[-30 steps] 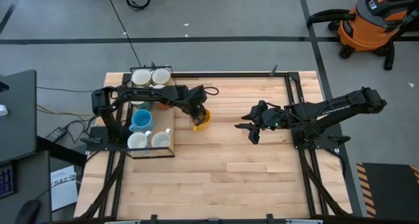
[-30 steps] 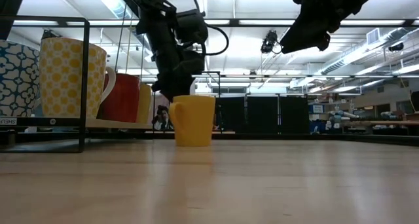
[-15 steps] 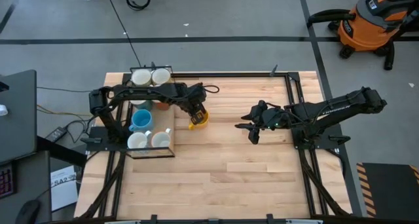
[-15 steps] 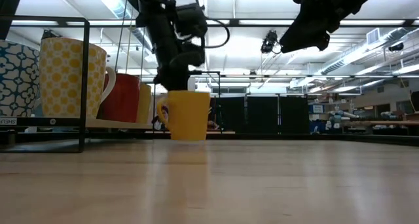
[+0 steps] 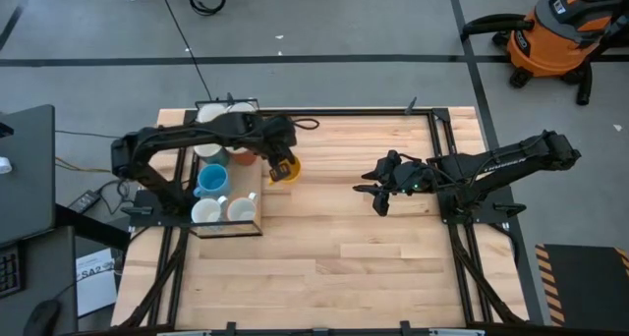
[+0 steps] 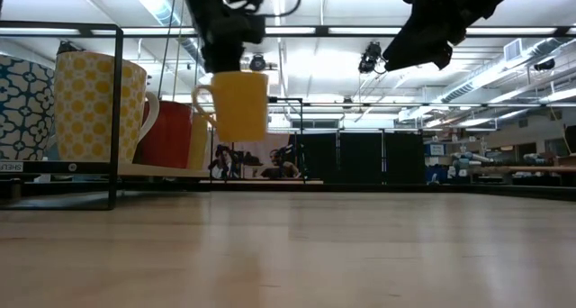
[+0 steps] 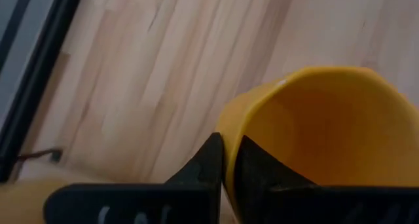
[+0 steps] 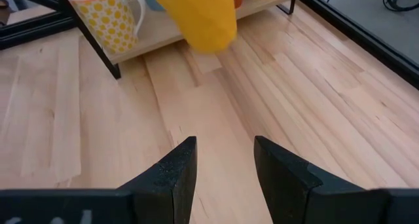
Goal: Place coffee mugs
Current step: Put the yellow mug on the shelf
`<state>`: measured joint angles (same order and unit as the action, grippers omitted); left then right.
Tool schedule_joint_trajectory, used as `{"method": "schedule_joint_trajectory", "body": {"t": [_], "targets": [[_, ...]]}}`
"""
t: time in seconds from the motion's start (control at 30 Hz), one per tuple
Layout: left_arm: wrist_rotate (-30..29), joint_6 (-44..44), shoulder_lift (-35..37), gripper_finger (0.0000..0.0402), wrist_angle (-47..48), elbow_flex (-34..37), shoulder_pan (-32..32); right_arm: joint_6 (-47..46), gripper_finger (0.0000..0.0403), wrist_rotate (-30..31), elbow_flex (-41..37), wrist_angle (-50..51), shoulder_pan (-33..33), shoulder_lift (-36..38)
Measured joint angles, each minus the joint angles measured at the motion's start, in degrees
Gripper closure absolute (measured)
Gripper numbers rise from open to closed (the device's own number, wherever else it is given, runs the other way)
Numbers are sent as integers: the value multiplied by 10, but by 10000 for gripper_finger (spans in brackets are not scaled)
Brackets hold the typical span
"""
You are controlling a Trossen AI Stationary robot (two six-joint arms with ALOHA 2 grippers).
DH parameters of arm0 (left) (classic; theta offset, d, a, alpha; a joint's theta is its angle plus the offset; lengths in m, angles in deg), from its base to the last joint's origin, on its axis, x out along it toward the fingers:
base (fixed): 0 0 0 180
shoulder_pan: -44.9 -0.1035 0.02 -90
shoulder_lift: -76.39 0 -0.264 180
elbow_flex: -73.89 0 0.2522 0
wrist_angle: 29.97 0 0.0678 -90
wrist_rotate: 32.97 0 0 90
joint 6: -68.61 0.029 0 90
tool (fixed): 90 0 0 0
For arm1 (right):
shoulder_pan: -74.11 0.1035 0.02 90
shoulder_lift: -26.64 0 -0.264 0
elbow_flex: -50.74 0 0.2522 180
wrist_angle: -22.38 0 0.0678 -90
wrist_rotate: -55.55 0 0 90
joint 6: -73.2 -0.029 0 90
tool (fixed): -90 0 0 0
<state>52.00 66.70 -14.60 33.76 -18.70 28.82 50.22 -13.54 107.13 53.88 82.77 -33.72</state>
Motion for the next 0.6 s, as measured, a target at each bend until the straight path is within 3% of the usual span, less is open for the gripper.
{"method": "schedule_joint_trajectory", "body": {"t": [0.23, 0.6], "targets": [[-24, 3, 46, 374, 83, 1, 0, 0, 245, 0, 0, -1, 0, 0], [-36, -1, 77, 374, 105, 74, -6, 0, 245, 0, 0, -1, 0, 0]]}}
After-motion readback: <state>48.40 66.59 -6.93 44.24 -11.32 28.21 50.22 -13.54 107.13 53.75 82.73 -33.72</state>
